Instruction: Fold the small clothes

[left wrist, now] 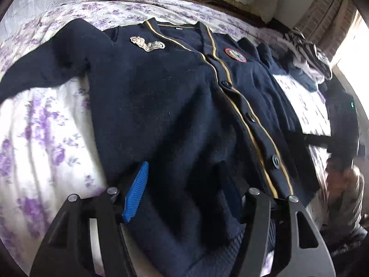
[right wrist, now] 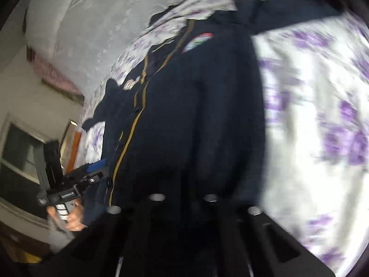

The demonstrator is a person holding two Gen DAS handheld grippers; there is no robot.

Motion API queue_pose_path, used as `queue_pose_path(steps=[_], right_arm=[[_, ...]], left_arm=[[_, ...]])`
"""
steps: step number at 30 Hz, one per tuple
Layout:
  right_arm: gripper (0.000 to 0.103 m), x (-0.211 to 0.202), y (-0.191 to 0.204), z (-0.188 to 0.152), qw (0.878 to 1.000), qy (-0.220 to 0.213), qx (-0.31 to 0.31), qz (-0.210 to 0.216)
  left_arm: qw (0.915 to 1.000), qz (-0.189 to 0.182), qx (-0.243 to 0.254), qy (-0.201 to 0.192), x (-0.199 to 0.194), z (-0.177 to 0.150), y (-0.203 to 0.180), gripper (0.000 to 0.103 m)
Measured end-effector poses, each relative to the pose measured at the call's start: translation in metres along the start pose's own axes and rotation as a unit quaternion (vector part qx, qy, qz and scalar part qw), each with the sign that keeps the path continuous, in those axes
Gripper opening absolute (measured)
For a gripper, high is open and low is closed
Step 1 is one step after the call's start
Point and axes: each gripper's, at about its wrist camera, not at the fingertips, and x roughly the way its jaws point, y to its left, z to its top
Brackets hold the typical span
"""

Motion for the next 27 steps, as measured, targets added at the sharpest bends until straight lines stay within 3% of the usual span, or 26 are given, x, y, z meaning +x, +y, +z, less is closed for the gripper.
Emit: queue_pose_path(steps=[1, 2, 3, 4, 5, 8, 9, 11, 13, 14, 16, 18, 20, 22, 25, 27], right_arm=[[0.006, -0.014, -0.005, 0.009, 0.999, -0.034, 0.005, -0.02], [0.014, -0.034, -0.014, 0.025, 0.994, -0.084, 0.01, -0.07], [0.025, -0.047, -0.02, 0.04, 0.986, -0.12, 0.015, -0.111], [0.05, -0.06, -0.029, 0.062, 0.97, -0.167, 0.019, -0.174], [0.058, -0.064, -0.034, 0.079, 0.956, -0.189, 0.013, -0.226], [0.058, -0.052, -0.057, 0.13, 0.905, -0.207, 0.011, -0.372], [0.058, -0.048, -0.068, 0.142, 0.901, -0.204, 0.026, -0.382], [0.055, -0.038, -0.091, 0.161, 0.909, -0.194, 0.062, -0.364], [0.03, -0.036, -0.091, 0.169, 0.903, -0.22, 0.063, -0.364], [0.008, -0.038, -0.089, 0.169, 0.903, -0.23, 0.058, -0.358], [0.007, -0.051, -0.081, 0.16, 0.899, -0.256, 0.057, -0.351], [0.007, -0.062, -0.082, 0.155, 0.886, -0.259, 0.047, -0.38], [0.009, -0.068, -0.113, 0.151, 0.9, -0.232, 0.093, -0.357], [0.009, -0.074, -0.123, 0.15, 0.908, -0.237, 0.115, -0.324], [0.016, -0.074, -0.105, 0.14, 0.895, -0.245, 0.086, -0.363], [0.03, -0.075, -0.088, 0.134, 0.878, -0.271, 0.075, -0.386]], left_arm=[[1.0, 0.0, -0.002, -0.006, -0.004, 0.003, 0.0, 0.06], [0.9999, 0.005, 0.001, -0.016, -0.008, 0.008, 0.0, 0.06], [0.9994, 0.021, 0.009, -0.026, -0.011, 0.016, -0.003, 0.06], [0.9985, 0.04, 0.015, -0.035, -0.012, 0.025, -0.005, 0.063], [0.9972, 0.059, 0.015, -0.044, -0.014, 0.034, -0.003, 0.065], [0.9917, 0.113, -0.01, -0.061, -0.006, 0.061, 0.002, 0.071], [0.9908, 0.122, -0.017, -0.056, 0.001, 0.069, 0.005, 0.071], [0.9874, 0.149, -0.027, -0.047, 0.019, 0.08, 0.015, 0.071], [0.9817, 0.183, -0.037, -0.038, 0.036, 0.086, 0.027, 0.075], [0.9818, 0.18, -0.048, -0.036, 0.041, 0.086, 0.032, 0.079], [0.9843, 0.155, -0.075, -0.038, 0.04, 0.085, 0.044, 0.082], [0.9835, 0.158, -0.076, -0.043, 0.033, 0.085, 0.047, 0.082], [0.9767, 0.192, -0.073, -0.061, 0.022, 0.079, 0.051, 0.082], [0.9704, 0.21, -0.089, -0.078, 0.007, 0.073, 0.067, 0.082], [0.9595, 0.216, -0.143, -0.111, -0.028, 0.068, 0.102, 0.082], [0.9488, 0.228, -0.172, -0.135, -0.052, 0.06, 0.128, 0.082]])
